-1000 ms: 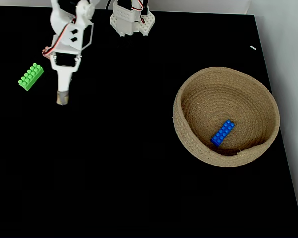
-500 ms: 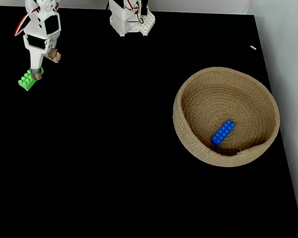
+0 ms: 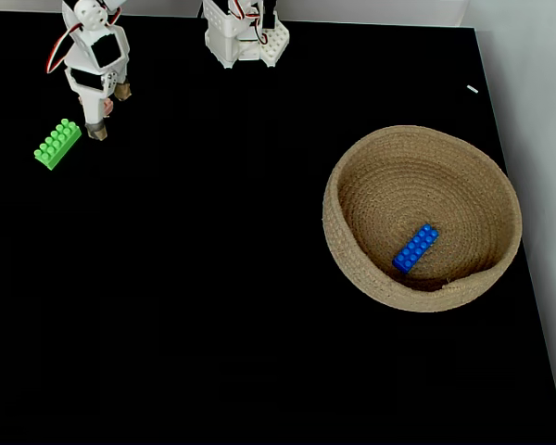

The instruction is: Place the lego blocks in the tray

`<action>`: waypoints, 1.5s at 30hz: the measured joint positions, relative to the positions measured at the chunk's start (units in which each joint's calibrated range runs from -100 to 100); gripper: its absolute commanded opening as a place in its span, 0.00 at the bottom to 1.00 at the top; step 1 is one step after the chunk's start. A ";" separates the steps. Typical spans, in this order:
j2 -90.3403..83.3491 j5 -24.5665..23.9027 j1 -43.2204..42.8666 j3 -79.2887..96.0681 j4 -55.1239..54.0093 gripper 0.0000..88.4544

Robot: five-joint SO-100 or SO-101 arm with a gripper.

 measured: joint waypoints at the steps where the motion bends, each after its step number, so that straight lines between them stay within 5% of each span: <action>1: -0.59 0.10 0.41 0.35 -0.08 0.33; 45: 0.68 3.66 9.93 7.07 -10.48 0.30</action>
